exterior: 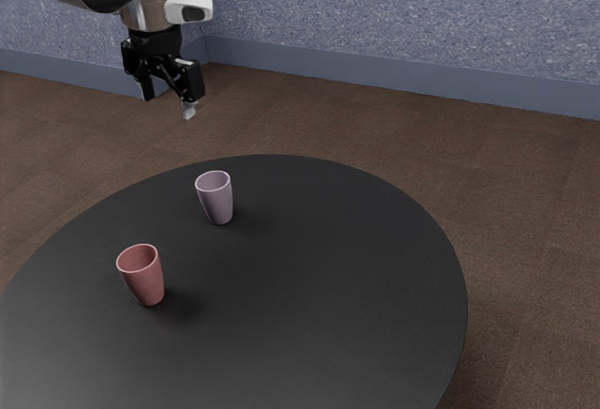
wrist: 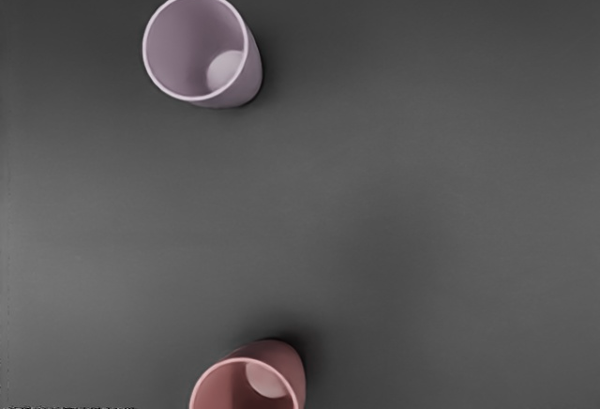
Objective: Place the left cup onto the right cup
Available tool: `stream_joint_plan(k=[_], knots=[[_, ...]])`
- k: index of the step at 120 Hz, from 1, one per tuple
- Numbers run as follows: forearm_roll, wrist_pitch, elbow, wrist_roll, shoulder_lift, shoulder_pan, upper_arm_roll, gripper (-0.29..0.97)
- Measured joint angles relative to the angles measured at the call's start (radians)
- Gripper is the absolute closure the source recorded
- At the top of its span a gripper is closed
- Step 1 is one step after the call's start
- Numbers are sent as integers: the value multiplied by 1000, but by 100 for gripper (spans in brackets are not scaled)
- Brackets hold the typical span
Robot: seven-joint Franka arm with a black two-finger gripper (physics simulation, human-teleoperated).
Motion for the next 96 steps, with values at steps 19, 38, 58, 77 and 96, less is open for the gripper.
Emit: stream_joint_plan(k=[19,38,58,77,96], knots=[[1,3,1,3,7,20,0,0],[13,31,1,5,27,19,-4,0],[18,76,6,6,71,5,-2,0],[19,107,27,6,123,9,8,0],[17,151,29,9,174,9,37,0]])
